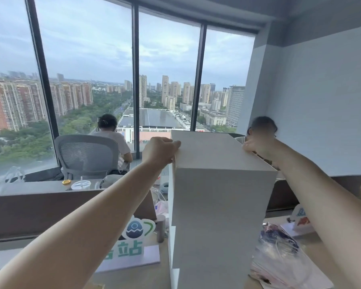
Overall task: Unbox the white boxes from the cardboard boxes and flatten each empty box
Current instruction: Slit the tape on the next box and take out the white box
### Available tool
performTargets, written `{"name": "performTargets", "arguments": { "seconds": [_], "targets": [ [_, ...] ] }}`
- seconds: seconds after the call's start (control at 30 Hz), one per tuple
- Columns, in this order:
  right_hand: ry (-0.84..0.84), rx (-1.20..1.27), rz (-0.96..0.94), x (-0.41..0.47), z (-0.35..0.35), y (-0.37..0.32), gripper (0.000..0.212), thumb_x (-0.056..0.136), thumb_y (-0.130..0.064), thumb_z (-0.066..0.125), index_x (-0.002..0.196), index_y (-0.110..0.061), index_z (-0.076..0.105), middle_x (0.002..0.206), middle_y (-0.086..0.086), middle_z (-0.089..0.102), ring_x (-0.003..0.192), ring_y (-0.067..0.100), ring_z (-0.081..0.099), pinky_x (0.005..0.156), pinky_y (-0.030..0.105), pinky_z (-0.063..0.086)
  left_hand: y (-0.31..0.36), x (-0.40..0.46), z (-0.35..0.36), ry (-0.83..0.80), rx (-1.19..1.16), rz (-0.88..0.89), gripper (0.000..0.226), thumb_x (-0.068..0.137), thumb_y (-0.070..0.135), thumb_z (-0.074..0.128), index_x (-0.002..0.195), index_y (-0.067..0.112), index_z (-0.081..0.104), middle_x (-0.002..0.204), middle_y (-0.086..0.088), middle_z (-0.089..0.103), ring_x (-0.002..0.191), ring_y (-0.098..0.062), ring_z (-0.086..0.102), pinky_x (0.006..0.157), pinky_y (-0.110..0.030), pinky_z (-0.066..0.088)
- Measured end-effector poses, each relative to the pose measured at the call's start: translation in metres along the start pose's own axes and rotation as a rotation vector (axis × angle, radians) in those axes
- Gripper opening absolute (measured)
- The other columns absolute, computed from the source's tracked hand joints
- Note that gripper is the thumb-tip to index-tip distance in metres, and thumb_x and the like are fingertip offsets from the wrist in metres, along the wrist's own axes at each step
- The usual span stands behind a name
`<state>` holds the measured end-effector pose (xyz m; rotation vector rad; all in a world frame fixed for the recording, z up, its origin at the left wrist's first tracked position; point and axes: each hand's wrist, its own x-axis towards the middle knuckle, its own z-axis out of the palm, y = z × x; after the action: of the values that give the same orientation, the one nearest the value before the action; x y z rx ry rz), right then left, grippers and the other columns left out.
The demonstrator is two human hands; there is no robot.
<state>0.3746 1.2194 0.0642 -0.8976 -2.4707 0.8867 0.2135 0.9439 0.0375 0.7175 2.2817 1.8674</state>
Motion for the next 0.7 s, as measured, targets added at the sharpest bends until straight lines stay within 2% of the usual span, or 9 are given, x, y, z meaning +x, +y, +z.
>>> {"name": "performTargets", "arguments": {
  "seconds": [0.03,0.1,0.17,0.23,0.37,0.5,0.57,0.6,0.7],
  "targets": [
    [-0.005,-0.026,0.009,-0.017,0.001,-0.017,0.046,0.049,-0.056,0.066,0.071,-0.016,0.069,0.087,-0.002,0.068,0.084,0.023,0.064,0.082,0.037,0.049,-0.003,-0.002,-0.003,-0.041,-0.07,-0.019,0.026,0.09,0.03,0.067,0.1,0.008,0.075,0.093,-0.011,0.075,0.082,-0.027,0.071,0.077,-0.04,0.06],
    [0.067,-0.126,-0.029,-0.054,0.004,-0.058,0.048,0.073,-0.051,0.068,0.094,-0.008,0.071,0.107,0.01,0.068,0.099,0.027,0.062,0.089,0.036,0.047,-0.012,-0.011,-0.014,-0.09,-0.119,-0.029,0.031,0.096,0.036,0.059,0.111,0.01,0.07,0.103,-0.009,0.073,0.087,-0.028,0.071,0.075,-0.041,0.059],
    [0.185,-0.141,-0.11,-0.084,0.014,-0.093,0.042,0.092,-0.041,0.062,0.12,-0.011,0.068,0.125,0.008,0.064,0.117,0.027,0.057,0.092,0.028,0.042,-0.023,-0.026,-0.029,-0.11,-0.096,-0.009,0.031,0.1,0.036,0.054,0.111,0.012,0.068,0.106,-0.005,0.071,0.087,-0.026,0.07,0.076,-0.042,0.059],
    [0.229,-0.124,-0.244,-0.118,0.033,-0.128,0.04,0.096,-0.04,0.059,0.128,-0.016,0.065,0.13,0.001,0.063,0.123,0.023,0.055,0.084,0.022,0.034,-0.036,-0.045,-0.047,-0.135,-0.047,0.015,0.028,0.101,0.033,0.052,0.112,0.014,0.067,0.106,0.0,0.069,0.09,-0.025,0.07,0.073,-0.036,0.059],
    [0.106,0.052,-0.52,-0.173,0.104,-0.175,0.03,0.096,-0.035,0.06,0.12,-0.02,0.071,0.119,-0.003,0.071,0.107,0.014,0.065,0.093,0.026,0.047,-0.079,-0.082,-0.101,-0.156,0.075,-0.02,0.022,0.099,0.028,0.055,0.113,0.016,0.069,0.104,0.003,0.072,0.091,-0.021,0.07,0.076,-0.036,0.06],
    [0.021,0.015,-0.694,-0.223,0.207,-0.194,0.023,0.096,-0.031,0.058,0.105,-0.021,0.076,0.096,-0.004,0.077,0.085,0.015,0.069,0.079,0.033,0.056,-0.143,-0.123,-0.177,-0.085,0.202,-0.09,0.014,0.096,0.026,0.061,0.103,0.024,0.073,0.092,0.004,0.075,0.084,-0.018,0.07,0.074,-0.036,0.059],
    [-0.049,0.008,-0.694,-0.246,0.262,-0.195,0.024,0.095,-0.03,0.056,0.099,-0.018,0.077,0.089,-0.004,0.076,0.078,0.017,0.068,0.073,0.034,0.056,-0.177,-0.147,-0.216,-0.073,0.281,-0.105,0.013,0.095,0.025,0.062,0.098,0.026,0.075,0.084,0.004,0.075,0.076,-0.013,0.067,0.066,-0.032,0.056],
    [-0.089,0.011,-0.675,-0.257,0.288,-0.194,0.023,0.095,-0.028,0.056,0.099,-0.018,0.077,0.091,-0.003,0.077,0.081,0.017,0.069,0.073,0.033,0.056,-0.194,-0.159,-0.235,-0.07,0.339,-0.109,0.012,0.095,0.025,0.063,0.096,0.028,0.075,0.082,0.007,0.074,0.074,-0.011,0.066,0.066,-0.028,0.053],
    [-0.186,0.009,-0.608,-0.292,0.362,-0.185,0.022,0.095,-0.026,0.058,0.105,-0.02,0.077,0.102,-0.004,0.076,0.093,0.014,0.069,0.078,0.027,0.055,-0.244,-0.193,-0.295,-0.061,0.565,-0.131,0.014,0.092,0.028,0.064,0.099,0.028,0.076,0.093,0.015,0.073,0.088,-0.005,0.067,0.085,-0.027,0.052]
  ]
}}
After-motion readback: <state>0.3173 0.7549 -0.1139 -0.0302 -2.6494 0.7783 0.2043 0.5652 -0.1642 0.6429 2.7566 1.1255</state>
